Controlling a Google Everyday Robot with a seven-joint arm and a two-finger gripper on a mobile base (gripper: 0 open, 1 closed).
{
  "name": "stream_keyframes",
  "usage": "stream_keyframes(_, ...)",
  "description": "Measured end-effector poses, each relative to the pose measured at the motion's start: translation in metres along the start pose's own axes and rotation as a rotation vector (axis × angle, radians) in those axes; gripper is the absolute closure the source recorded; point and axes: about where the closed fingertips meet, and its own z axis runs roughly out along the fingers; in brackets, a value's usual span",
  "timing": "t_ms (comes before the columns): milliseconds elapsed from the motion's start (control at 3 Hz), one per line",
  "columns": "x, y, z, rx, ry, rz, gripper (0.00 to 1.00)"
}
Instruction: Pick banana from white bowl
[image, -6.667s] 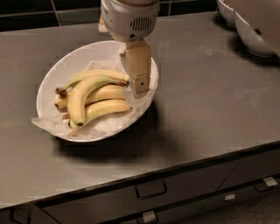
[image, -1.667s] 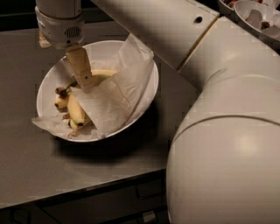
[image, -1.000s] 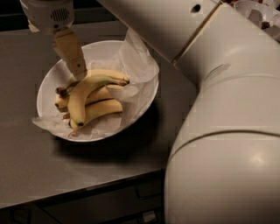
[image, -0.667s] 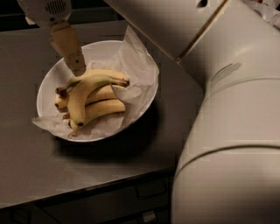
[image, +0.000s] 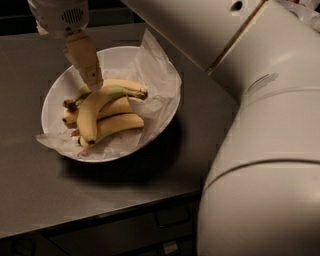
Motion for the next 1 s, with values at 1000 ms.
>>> stream_keyframes(1000, 0.017, 0.044, 0.050, -0.140, -0.115, 0.074, 0.13)
